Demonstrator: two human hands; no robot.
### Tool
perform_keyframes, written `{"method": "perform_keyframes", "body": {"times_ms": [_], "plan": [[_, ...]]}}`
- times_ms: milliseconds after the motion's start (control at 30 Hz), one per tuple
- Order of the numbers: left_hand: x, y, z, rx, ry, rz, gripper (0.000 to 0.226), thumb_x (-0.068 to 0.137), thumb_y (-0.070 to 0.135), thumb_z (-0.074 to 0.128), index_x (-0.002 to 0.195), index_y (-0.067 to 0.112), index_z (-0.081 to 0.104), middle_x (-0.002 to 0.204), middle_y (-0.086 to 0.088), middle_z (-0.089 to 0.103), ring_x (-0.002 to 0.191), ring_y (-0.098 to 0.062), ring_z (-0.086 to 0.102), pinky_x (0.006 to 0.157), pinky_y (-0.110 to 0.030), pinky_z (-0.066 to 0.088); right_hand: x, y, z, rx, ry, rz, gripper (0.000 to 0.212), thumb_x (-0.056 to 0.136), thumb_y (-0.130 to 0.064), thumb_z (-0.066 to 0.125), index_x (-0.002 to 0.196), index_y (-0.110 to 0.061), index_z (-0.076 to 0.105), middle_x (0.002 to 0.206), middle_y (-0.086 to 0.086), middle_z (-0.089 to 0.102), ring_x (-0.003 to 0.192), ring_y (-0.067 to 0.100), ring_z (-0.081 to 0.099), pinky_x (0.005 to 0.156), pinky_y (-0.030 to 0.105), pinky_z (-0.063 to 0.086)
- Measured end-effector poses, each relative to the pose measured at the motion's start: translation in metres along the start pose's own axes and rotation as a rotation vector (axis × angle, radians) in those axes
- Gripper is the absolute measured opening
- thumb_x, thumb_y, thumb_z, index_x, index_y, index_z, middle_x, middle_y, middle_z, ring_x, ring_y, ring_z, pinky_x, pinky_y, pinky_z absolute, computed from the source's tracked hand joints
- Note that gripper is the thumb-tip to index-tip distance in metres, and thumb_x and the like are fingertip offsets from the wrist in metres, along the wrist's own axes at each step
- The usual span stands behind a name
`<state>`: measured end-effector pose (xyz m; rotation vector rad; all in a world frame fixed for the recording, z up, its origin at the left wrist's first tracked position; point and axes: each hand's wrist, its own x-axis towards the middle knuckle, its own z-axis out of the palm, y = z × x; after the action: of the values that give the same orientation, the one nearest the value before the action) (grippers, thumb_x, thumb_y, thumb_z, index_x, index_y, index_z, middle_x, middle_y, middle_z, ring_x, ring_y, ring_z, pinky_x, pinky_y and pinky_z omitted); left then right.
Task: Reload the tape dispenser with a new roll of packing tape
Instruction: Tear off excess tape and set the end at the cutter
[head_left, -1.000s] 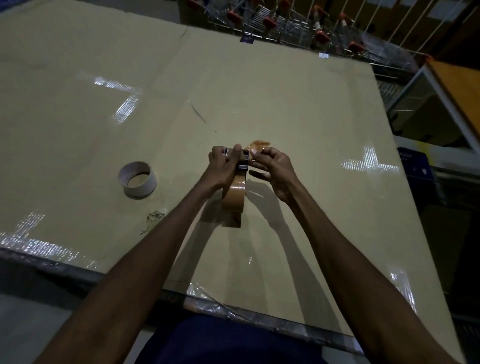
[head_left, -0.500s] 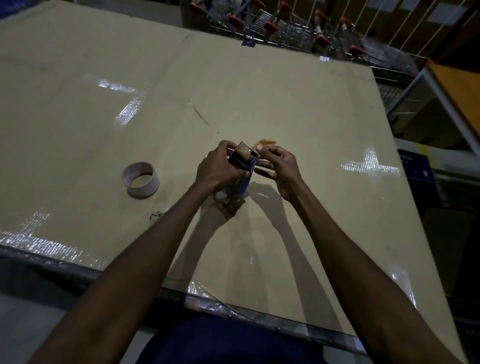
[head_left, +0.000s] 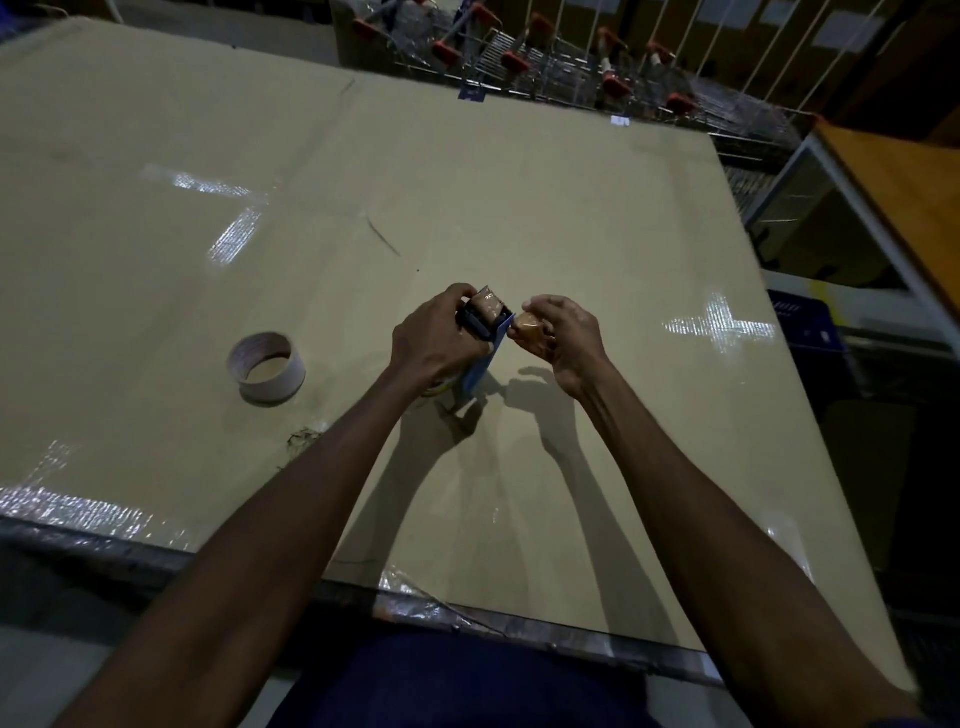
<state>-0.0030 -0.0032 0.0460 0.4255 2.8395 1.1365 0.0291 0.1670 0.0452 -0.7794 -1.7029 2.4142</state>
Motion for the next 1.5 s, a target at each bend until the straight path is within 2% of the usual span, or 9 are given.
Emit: {"method": "perform_keyframes", "body": {"times_ms": [133,300,500,600,700,967,1100,1300,1500], "plan": [[0.002,0.0,0.002,0.007,-0.006,0.016,0.061,0.073,0.032,0.076,0.129,0.031,0.054,0.121,0.003,0.068,0.105,-0.025,0.064,0.076,-0.029,0.039,0.005,0.006,-0.001,-0.041,0.048,-0.026,0.011,0.091,0.003,0.063,0.101,0.002,0.067,0.082,0.015,0.069,0.071,0.022,0.069,0.069,0.028,0.063],[0.004,0.0,0.005,0.023,-0.001,0.021,0.061,0.073,0.033,0.076,0.13,0.032,0.054,0.121,0.003,0.068,0.105,-0.025,0.064,0.075,-0.029,0.039,0.009,0.016,-0.002,-0.245,0.15,-0.112,0.018,0.099,-0.011,0.055,0.102,0.0,0.07,0.072,0.008,0.061,0.053,0.012,0.051,0.045,0.018,0.041],[0.007,-0.003,0.007,0.035,0.004,0.02,0.061,0.073,0.035,0.074,0.13,0.032,0.053,0.121,0.005,0.067,0.104,-0.024,0.063,0.076,-0.03,0.04,0.008,0.013,-0.008,-0.165,0.097,0.016,0.049,0.089,-0.041,0.069,0.103,0.006,0.072,0.084,0.006,0.069,0.068,0.01,0.06,0.061,0.023,0.053],[0.009,-0.003,0.009,0.037,0.0,0.037,0.061,0.073,0.034,0.074,0.13,0.03,0.054,0.121,0.003,0.067,0.103,-0.025,0.064,0.076,-0.031,0.043,0.006,0.011,-0.014,-0.112,-0.048,0.084,0.038,0.083,-0.01,0.077,0.114,0.011,0.066,0.093,0.011,0.069,0.082,0.018,0.066,0.077,0.025,0.059],[0.011,-0.003,0.011,0.043,-0.002,0.047,0.06,0.073,0.034,0.073,0.13,0.03,0.054,0.119,0.003,0.068,0.101,-0.024,0.064,0.076,-0.03,0.042,0.004,0.012,-0.017,-0.204,-0.074,0.065,0.029,0.087,0.01,0.062,0.116,0.012,0.063,0.098,0.018,0.068,0.084,0.024,0.069,0.085,0.027,0.059],[0.014,-0.002,0.016,0.073,-0.009,0.075,0.062,0.07,0.038,0.073,0.129,0.031,0.055,0.117,0.004,0.068,0.099,-0.023,0.064,0.075,-0.03,0.039,0.003,0.015,-0.027,-0.524,0.11,0.016,0.024,0.101,-0.005,0.04,0.096,0.002,0.062,0.072,0.01,0.053,0.05,0.019,0.057,0.056,0.029,0.058],[0.015,-0.004,0.017,0.08,-0.008,0.085,0.059,0.072,0.037,0.073,0.128,0.03,0.056,0.116,0.003,0.068,0.099,-0.025,0.064,0.076,-0.031,0.041,0.001,0.011,-0.031,-0.572,0.084,0.118,0.03,0.099,-0.023,0.038,0.095,-0.003,0.06,0.084,0.006,0.046,0.054,0.022,0.052,0.065,0.032,0.051],[0.016,-0.006,0.016,0.076,-0.016,0.104,0.058,0.072,0.037,0.073,0.127,0.029,0.056,0.117,0.002,0.068,0.1,-0.026,0.064,0.08,-0.034,0.046,0.002,0.008,-0.051,-0.707,0.052,0.011,0.023,0.092,0.015,0.045,0.102,0.018,0.065,0.079,0.018,0.062,0.06,0.02,0.059,0.058,0.022,0.058],[0.017,-0.005,0.019,0.083,-0.012,0.147,0.055,0.071,0.037,0.072,0.123,0.029,0.059,0.113,0.002,0.069,0.096,-0.026,0.064,0.074,-0.032,0.044,0.005,0.008,-0.095,-0.8,0.259,-0.087,0.008,0.087,0.003,0.066,0.085,0.005,0.074,0.079,0.02,0.073,0.066,0.026,0.07,0.074,0.036,0.063]]}}
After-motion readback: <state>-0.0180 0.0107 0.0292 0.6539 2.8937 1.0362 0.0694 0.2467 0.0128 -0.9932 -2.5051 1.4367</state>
